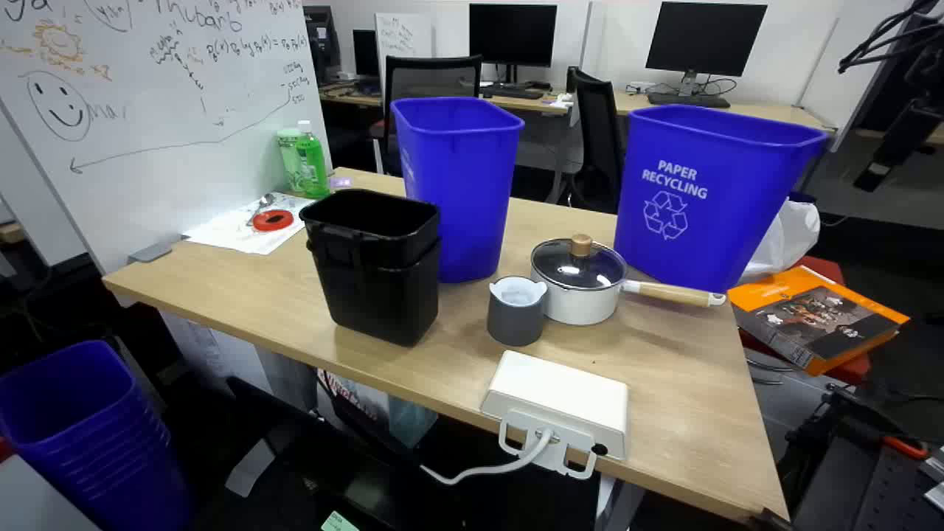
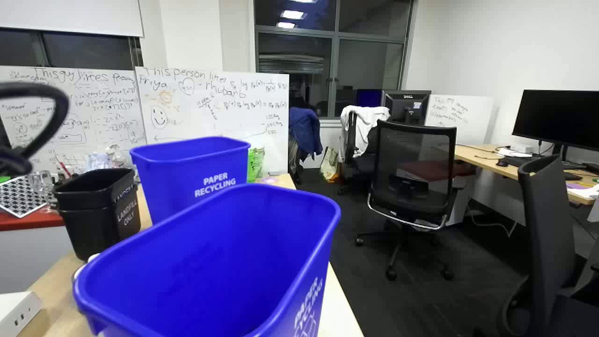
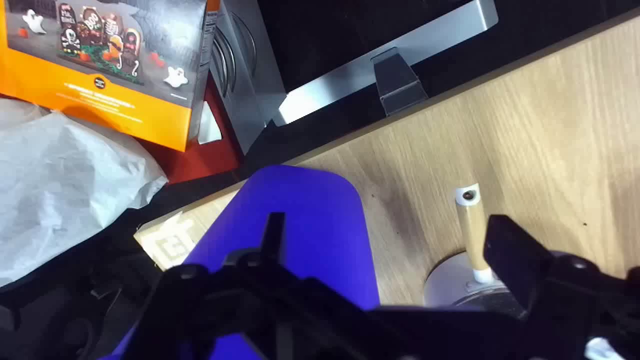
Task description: Uncover the white pot
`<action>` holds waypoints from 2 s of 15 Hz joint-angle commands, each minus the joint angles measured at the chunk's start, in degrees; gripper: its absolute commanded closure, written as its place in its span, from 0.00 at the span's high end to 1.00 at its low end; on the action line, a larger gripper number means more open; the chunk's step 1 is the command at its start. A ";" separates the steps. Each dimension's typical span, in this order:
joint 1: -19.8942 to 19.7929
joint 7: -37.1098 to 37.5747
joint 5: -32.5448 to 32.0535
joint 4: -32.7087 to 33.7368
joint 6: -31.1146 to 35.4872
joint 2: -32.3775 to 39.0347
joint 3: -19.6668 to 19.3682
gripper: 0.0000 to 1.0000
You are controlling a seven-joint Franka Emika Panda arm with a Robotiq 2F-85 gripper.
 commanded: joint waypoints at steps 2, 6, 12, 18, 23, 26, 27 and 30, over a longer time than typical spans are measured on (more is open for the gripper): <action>0.46 -0.74 2.09 0.06 -0.59 0.33 0.41 1.00; 6.58 -2.57 11.88 -0.18 -2.61 1.04 -1.18 1.00; 16.97 -5.91 24.00 -0.33 1.67 7.50 -0.11 1.00; 23.32 -15.71 28.28 -0.31 10.09 16.37 2.01 1.00; 22.15 -16.83 28.42 -0.07 11.77 18.17 4.22 1.00; 22.16 -17.11 28.41 0.03 11.82 18.04 4.20 1.00; 22.16 -17.12 28.41 0.03 11.82 18.04 4.20 1.00; 22.16 -17.12 28.41 0.03 11.82 18.04 4.20 1.00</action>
